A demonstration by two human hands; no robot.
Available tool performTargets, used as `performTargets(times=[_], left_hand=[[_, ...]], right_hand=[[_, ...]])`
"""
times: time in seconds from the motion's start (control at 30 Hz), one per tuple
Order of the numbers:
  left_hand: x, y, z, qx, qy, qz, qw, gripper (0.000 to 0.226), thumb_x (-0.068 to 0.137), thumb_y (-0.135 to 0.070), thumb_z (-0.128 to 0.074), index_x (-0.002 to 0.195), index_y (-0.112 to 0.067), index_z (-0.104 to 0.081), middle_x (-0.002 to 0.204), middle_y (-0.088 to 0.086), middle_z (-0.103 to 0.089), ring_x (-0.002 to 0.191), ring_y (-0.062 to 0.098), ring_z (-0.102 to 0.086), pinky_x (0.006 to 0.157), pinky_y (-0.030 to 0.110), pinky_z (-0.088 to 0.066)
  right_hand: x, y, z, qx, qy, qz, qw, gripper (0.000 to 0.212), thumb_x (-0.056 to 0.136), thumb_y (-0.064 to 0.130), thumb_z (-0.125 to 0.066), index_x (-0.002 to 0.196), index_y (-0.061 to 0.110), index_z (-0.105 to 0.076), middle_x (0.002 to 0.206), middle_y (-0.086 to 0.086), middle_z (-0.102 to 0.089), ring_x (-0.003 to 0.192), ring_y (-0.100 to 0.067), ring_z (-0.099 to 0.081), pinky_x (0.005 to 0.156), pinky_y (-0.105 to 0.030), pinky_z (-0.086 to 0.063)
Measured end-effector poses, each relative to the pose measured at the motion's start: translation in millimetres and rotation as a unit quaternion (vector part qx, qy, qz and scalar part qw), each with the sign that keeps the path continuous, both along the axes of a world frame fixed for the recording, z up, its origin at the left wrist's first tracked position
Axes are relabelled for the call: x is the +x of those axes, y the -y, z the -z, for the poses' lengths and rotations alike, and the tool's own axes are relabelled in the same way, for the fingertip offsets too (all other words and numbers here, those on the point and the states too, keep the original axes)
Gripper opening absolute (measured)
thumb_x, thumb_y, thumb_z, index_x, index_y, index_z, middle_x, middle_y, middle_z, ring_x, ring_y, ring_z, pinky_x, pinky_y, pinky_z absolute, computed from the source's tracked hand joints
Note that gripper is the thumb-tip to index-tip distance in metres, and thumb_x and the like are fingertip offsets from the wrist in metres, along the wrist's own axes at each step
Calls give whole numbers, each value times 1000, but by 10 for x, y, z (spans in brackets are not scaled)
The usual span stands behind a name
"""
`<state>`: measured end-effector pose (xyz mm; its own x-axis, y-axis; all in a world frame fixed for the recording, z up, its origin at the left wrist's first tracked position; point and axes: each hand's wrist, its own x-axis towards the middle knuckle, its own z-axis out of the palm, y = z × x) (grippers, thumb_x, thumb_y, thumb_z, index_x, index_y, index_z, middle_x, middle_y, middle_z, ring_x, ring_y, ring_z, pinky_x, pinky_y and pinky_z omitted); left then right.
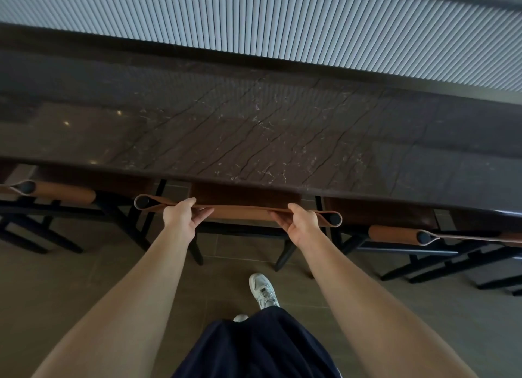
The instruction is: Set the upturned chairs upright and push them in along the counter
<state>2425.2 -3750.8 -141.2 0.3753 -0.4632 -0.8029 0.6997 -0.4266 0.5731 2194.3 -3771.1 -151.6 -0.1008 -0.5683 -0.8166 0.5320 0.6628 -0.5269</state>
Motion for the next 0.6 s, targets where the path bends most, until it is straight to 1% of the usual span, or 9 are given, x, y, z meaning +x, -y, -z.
performTargets(times=[0.07, 0.13, 0.2, 0.33, 0.4, 0.47, 0.53, 0.6], left_hand=[[-6, -33, -18, -11, -9, 9, 1000, 37, 93, -5, -61, 128, -8, -50, 116, 19, -60, 95, 31, -67, 80, 47, -59], [-35, -74, -42, -20, -15, 18, 1000, 37, 93, -6, -61, 128, -7, -50, 114, 19, -61, 95, 29, -67, 82, 45, -58], [-81, -119, -73, -26, -16, 35, 999, 35, 93, -7, -60, 127, -5, -51, 113, 19, -62, 94, 29, -66, 84, 44, -58], [-140, -200, -110, -24, 12, 75, 997, 36, 94, -11, -60, 129, -6, -51, 114, 18, -61, 101, 30, -66, 81, 44, -58], [-152, -259, -152, -25, 31, 90, 995, 38, 95, -13, -59, 130, -8, -50, 114, 17, -62, 101, 28, -66, 79, 42, -59], [-157, -326, -202, -35, 32, 87, 995, 40, 95, -15, -59, 133, -10, -48, 119, 16, -61, 100, 28, -67, 78, 41, -60], [-171, -409, -269, -51, 33, 80, 995, 41, 95, -15, -58, 134, -11, -47, 121, 15, -60, 101, 28, -67, 80, 41, -59], [-208, -505, -337, -65, 58, 87, 992, 37, 96, -15, -56, 132, -10, -49, 121, 14, -61, 102, 26, -66, 85, 42, -58]], right_hand=[[4, -21, -43, -3, 8, -3, 1000, 32, 98, 10, -55, 128, 3, -49, 115, -25, -65, 86, -36, -73, 55, -34, -59], [9, -50, -84, -3, 16, -3, 1000, 36, 98, 15, -57, 131, 4, -47, 112, -25, -67, 85, -36, -73, 55, -34, -59], [8, -94, -139, -6, 26, -7, 1000, 37, 98, 21, -57, 130, 6, -47, 110, -24, -68, 89, -35, -73, 58, -36, -61], [-14, -191, -230, -18, 13, -33, 999, 38, 99, 29, -55, 130, 8, -48, 108, -24, -69, 90, -33, -72, 65, -36, -61], [-43, -255, -284, -26, 7, -46, 999, 40, 99, 30, -55, 131, 8, -48, 106, -24, -70, 91, -33, -72, 69, -36, -60], [-84, -325, -332, -35, 2, -52, 998, 41, 99, 29, -54, 134, 9, -45, 108, -22, -69, 94, -32, -71, 75, -37, -59], [-135, -403, -371, -48, -10, -63, 997, 44, 99, 28, -53, 138, 10, -42, 109, -19, -68, 97, -30, -70, 80, -38, -58], [-190, -489, -404, -62, -26, -87, 994, 47, 100, 29, -52, 140, 7, -43, 110, -16, -70, 97, -28, -70, 79, -36, -58]])
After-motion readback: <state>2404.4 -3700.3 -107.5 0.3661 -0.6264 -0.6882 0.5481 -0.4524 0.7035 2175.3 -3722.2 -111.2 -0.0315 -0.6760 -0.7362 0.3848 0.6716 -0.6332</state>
